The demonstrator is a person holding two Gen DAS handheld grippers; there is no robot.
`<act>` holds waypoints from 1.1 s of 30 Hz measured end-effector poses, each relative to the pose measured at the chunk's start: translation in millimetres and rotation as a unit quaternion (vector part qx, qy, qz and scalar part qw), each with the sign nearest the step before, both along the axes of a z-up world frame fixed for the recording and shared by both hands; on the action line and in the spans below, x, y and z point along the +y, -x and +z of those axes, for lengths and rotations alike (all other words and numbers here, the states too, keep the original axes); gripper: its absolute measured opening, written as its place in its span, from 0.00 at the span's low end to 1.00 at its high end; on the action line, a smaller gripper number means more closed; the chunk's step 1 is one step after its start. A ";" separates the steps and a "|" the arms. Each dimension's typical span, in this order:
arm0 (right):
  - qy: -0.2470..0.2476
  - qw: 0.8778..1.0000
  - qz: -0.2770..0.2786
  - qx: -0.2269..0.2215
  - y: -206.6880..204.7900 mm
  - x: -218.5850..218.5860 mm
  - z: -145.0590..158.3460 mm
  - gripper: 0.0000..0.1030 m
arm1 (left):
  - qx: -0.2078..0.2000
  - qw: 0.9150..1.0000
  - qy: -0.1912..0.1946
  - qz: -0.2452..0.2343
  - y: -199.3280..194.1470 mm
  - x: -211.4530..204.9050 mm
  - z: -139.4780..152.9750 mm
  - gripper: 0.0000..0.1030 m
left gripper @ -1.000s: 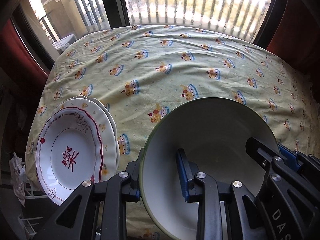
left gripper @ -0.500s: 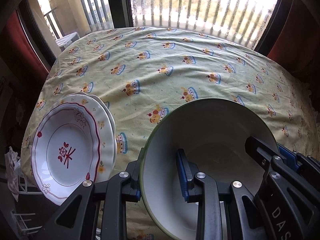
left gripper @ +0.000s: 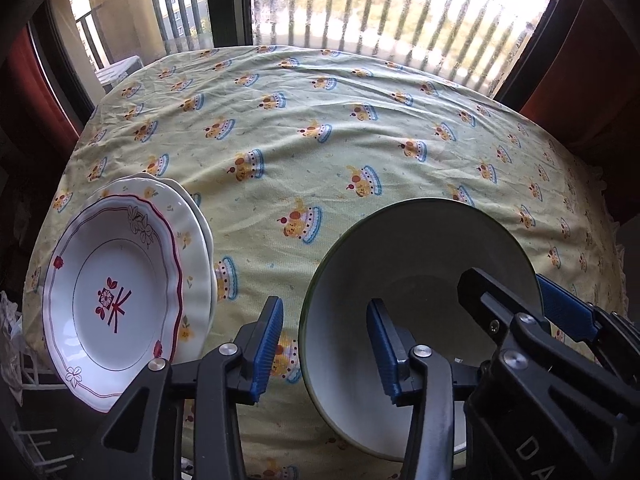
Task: Organize plates and bowls
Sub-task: 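Grip the rim of the nested white bowls with both grippers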
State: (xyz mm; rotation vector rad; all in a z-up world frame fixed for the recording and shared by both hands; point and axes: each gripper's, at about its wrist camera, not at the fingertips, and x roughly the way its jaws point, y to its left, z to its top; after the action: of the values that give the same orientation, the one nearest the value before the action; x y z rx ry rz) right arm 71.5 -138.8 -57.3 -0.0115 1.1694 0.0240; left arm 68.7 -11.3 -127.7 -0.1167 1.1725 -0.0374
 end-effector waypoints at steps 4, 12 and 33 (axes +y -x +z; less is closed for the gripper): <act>0.003 1.000 -0.021 0.002 1.1 1.3 -2.0 0.63 | 0.004 0.999 0.015 -0.036 -7.0 1.2 -5.7 0.65; 0.017 0.996 -0.087 0.026 0.0 2.5 -17.4 0.68 | 0.036 0.990 0.073 -0.113 -18.0 2.2 -26.3 0.67; -0.005 0.987 -0.156 0.041 -8.0 -10.7 -35.0 0.71 | 0.066 0.977 0.143 -0.144 -33.3 -2.2 -42.3 0.65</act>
State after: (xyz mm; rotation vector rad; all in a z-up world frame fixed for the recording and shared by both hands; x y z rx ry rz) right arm 79.5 -149.5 -92.3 0.1828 1.2431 -0.2482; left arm 102.0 -13.6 -170.0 -0.2043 1.3052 -0.4608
